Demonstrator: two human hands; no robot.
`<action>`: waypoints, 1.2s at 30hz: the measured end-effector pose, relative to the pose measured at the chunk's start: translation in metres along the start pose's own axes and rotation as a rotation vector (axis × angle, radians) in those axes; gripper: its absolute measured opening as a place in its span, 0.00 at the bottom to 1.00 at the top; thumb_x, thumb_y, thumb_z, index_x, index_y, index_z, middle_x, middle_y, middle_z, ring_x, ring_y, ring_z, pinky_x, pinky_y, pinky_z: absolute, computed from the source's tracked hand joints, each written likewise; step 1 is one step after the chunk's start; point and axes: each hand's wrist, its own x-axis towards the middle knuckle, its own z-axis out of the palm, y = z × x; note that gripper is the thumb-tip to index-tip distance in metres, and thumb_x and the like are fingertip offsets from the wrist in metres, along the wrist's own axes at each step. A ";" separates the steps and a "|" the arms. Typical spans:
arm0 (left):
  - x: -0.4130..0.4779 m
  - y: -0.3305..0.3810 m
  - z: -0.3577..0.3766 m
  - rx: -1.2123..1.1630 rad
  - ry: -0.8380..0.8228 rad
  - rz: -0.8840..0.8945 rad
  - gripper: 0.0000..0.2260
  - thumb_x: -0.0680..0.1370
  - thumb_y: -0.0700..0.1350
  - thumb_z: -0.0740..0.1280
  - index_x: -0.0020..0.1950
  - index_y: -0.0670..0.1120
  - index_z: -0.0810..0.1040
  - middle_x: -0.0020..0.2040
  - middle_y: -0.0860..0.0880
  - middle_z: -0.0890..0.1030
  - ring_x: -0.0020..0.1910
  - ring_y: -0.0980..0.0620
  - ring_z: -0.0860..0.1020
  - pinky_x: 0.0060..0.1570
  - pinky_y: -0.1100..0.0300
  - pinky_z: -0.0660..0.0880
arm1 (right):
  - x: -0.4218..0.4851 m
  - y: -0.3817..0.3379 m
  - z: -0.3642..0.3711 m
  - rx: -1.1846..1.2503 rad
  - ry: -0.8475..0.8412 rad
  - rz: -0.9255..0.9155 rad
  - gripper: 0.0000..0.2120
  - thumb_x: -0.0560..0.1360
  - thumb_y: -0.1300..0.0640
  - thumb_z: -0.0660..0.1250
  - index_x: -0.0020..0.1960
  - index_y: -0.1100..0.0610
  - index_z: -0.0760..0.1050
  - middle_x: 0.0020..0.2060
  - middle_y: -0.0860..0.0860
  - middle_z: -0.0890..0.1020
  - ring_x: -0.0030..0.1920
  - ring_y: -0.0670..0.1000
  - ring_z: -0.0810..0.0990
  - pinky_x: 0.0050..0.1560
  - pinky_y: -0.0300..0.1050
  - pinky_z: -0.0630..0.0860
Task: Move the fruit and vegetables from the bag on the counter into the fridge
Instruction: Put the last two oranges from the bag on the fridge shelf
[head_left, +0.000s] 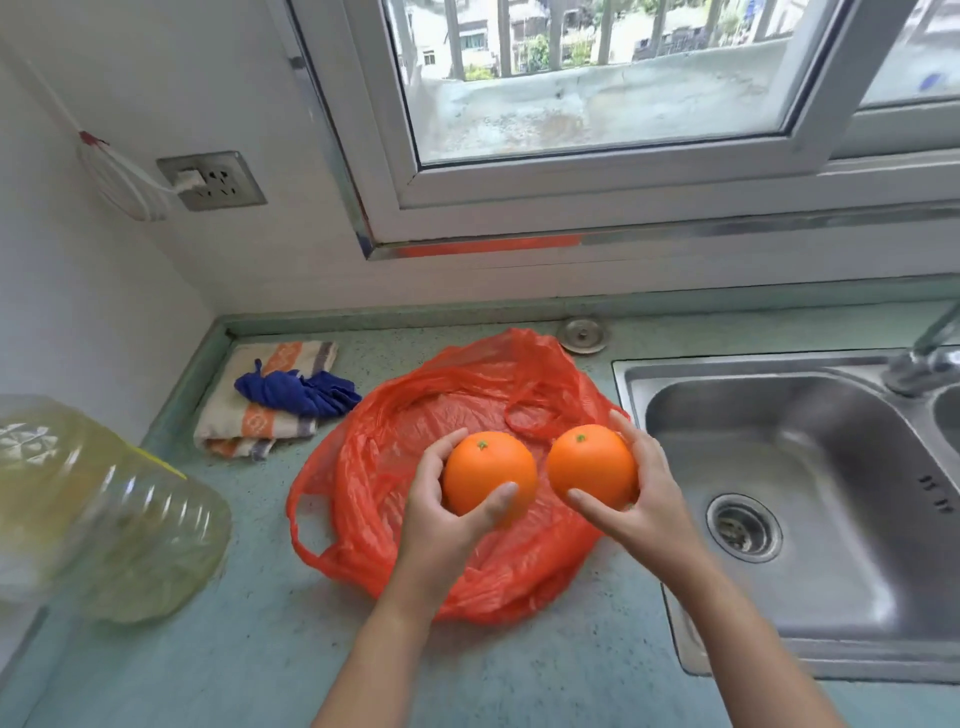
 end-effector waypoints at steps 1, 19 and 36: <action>-0.003 0.004 0.007 -0.016 -0.022 0.010 0.31 0.57 0.59 0.74 0.58 0.60 0.71 0.58 0.54 0.75 0.51 0.58 0.78 0.48 0.58 0.78 | -0.008 -0.003 -0.010 0.007 0.020 0.001 0.40 0.63 0.53 0.77 0.67 0.43 0.58 0.57 0.36 0.64 0.56 0.35 0.70 0.52 0.25 0.67; -0.053 0.019 0.032 -0.035 -0.632 0.169 0.28 0.58 0.56 0.76 0.56 0.60 0.71 0.54 0.59 0.74 0.45 0.65 0.77 0.39 0.67 0.76 | -0.190 -0.051 -0.029 0.012 0.673 0.212 0.31 0.57 0.44 0.74 0.56 0.35 0.63 0.60 0.47 0.70 0.53 0.43 0.76 0.40 0.28 0.73; -0.297 0.070 0.192 -0.098 -1.276 0.290 0.28 0.54 0.60 0.73 0.53 0.63 0.73 0.52 0.60 0.77 0.45 0.64 0.78 0.39 0.69 0.75 | -0.463 -0.059 -0.122 -0.164 1.386 0.295 0.34 0.53 0.38 0.70 0.57 0.34 0.62 0.59 0.43 0.71 0.56 0.43 0.74 0.45 0.25 0.71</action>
